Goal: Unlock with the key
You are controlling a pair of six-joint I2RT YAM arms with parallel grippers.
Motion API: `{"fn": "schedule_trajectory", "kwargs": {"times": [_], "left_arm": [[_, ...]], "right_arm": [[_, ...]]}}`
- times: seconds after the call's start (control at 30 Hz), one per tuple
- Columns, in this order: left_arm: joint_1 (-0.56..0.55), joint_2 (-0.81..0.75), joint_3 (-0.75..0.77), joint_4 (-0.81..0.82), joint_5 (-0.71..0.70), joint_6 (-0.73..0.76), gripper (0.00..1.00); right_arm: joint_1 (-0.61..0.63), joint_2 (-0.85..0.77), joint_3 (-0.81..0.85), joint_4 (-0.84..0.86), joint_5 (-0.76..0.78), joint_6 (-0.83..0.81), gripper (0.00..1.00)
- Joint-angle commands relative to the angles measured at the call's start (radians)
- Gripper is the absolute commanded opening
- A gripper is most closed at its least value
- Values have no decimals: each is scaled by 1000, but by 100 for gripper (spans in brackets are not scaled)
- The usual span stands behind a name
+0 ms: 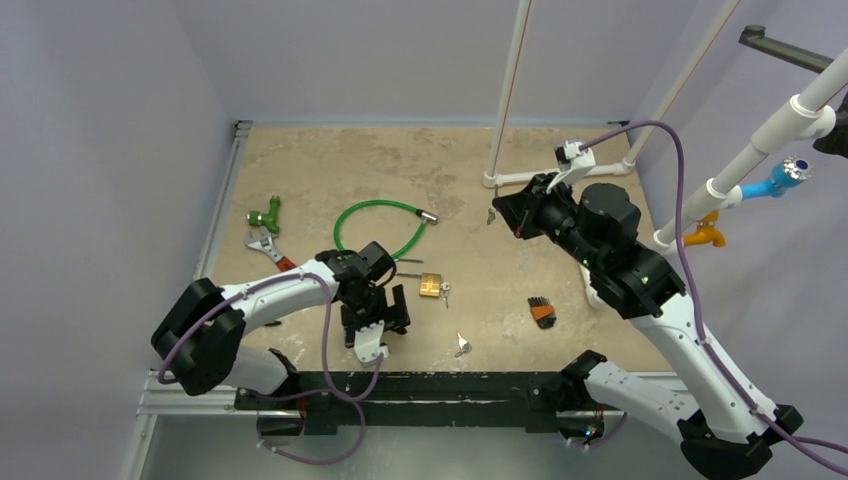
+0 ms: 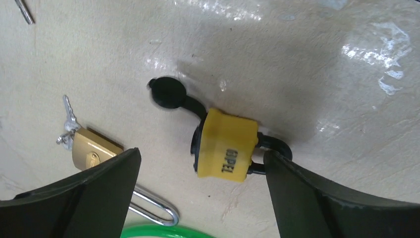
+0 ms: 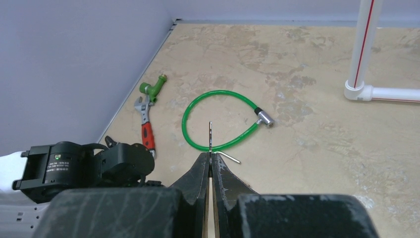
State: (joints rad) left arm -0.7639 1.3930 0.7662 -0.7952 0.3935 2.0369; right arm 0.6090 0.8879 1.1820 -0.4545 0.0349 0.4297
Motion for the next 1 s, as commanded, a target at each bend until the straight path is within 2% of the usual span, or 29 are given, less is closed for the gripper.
{"fn": "schedule_trajectory", "kwargs": {"times": [0.0,0.13,0.27,0.33,0.4,0.5,0.67,0.77,0.97], "left_arm": [[-2,-21,71,-22,11,-11,100],[-2,-81,186,-113,0,-262,100],[-1,-53,378,-279,55,-677,100],[12,-27,426,-311,113,-895,100],[31,-27,402,-217,142,-1107,100],[82,-68,286,-64,170,-1391,100],[130,-34,218,-88,171,-1498,100],[156,-41,156,20,153,-1566,100],[163,-89,42,207,164,-1612,100]], "right_arm": [[-4,-12,-6,57,-15,1,0],[-3,-4,-7,64,-26,-5,0],[-3,-4,-10,71,-30,-5,0],[-3,-3,-11,72,-30,-5,0],[-3,-1,-11,72,-31,-4,0],[-4,8,-4,70,-30,-7,0],[-4,26,8,71,-28,-10,0],[-3,37,14,71,-28,-12,0],[-3,51,37,65,-28,-18,0]]}}
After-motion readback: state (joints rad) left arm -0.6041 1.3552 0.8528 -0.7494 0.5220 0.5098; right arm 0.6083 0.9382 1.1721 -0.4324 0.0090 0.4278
